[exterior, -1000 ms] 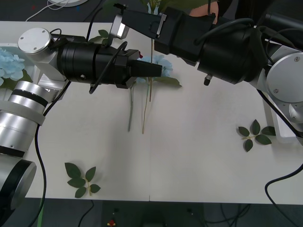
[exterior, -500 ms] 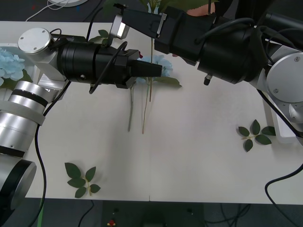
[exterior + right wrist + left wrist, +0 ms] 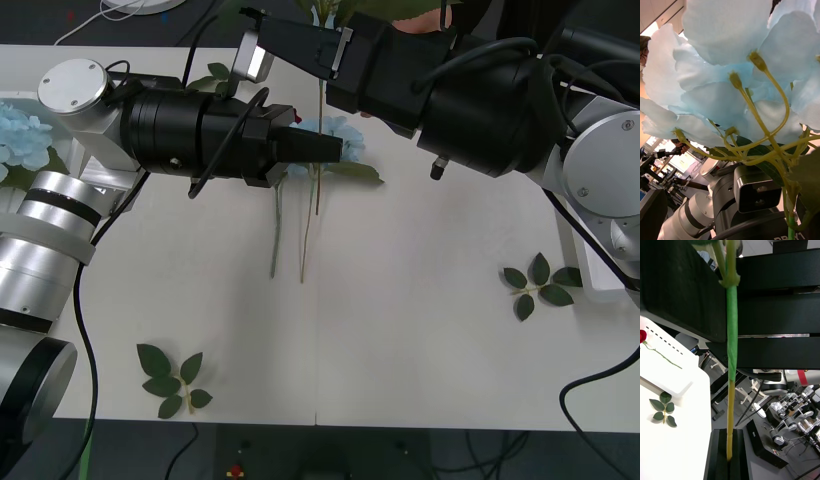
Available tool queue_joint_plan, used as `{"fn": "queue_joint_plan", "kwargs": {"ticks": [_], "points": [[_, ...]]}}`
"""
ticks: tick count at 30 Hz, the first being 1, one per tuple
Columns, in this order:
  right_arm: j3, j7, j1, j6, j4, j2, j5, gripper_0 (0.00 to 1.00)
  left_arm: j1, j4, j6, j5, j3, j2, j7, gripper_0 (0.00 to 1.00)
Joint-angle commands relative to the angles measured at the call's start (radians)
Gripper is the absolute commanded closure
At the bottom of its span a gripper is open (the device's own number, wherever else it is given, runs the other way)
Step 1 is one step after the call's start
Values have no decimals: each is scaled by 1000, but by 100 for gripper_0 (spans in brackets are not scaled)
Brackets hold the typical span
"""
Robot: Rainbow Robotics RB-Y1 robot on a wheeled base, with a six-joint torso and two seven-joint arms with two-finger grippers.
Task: Place the red flowers into the right box and the blue flowers into the left box. If a person shows an open palm, hand one flower to the person first, then continue sorting.
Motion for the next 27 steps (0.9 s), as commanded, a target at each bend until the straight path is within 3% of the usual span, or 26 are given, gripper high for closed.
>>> {"fn": "queue_joint_plan", "kwargs": {"ticks": [1,6,18,27], "points": [[3,39,-32,-12,-40,-3,-9,0,-35,-24,-5,8,-4,-15,4,100],[-12,36,-34,6,-40,-20,-9,0,-35,-24,-3,8,-4,-15,4,100],[-127,-12,-34,203,-25,-115,-62,0,-35,-24,-2,8,-5,-15,4,100],[-225,-117,-34,418,12,-218,-63,0,-35,-24,1,8,-4,-15,4,100]]}}
